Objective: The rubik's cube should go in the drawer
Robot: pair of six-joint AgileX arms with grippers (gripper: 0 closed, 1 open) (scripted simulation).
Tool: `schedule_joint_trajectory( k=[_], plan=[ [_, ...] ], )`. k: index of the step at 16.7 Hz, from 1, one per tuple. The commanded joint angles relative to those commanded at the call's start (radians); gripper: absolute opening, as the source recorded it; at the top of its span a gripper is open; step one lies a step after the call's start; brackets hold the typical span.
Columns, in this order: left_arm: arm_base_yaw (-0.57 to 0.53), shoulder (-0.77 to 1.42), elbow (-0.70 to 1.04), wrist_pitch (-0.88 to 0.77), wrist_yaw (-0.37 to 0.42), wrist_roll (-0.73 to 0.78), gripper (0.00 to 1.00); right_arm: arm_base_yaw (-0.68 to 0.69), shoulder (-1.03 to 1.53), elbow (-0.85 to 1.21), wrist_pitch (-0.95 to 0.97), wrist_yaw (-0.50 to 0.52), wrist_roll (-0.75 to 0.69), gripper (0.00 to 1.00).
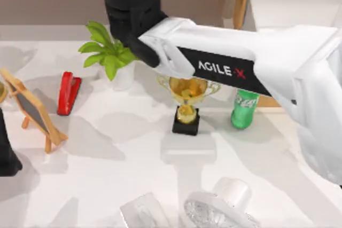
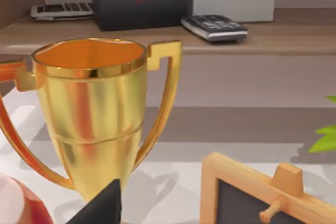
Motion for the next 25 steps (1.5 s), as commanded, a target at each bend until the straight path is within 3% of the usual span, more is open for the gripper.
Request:
schedule_joint_trajectory(
  k=[5, 12, 20, 25],
  plan=[
    [0.0, 0.0, 0.0, 0.0, 0.0, 0.0, 1.0, 0.061, -0.149, 0.041, -0.246, -0.097, 0.108, 0.0],
    [0.0, 0.0, 0.0, 0.0, 0.0, 0.0, 1.0, 0.033, -0.351, 0.101, -0.812, -0.299, 0.208, 0.0],
    [0.0, 0.0, 0.0, 0.0, 0.0, 0.0, 1.0, -0.248, -0.375, 0.168, -1.508, -0.533, 0.179, 0.0],
    [0.0, 0.0, 0.0, 0.0, 0.0, 0.0, 1.0, -0.501, -0.245, 0.244, -1.756, -0.648, 0.133, 0.0]
  ],
)
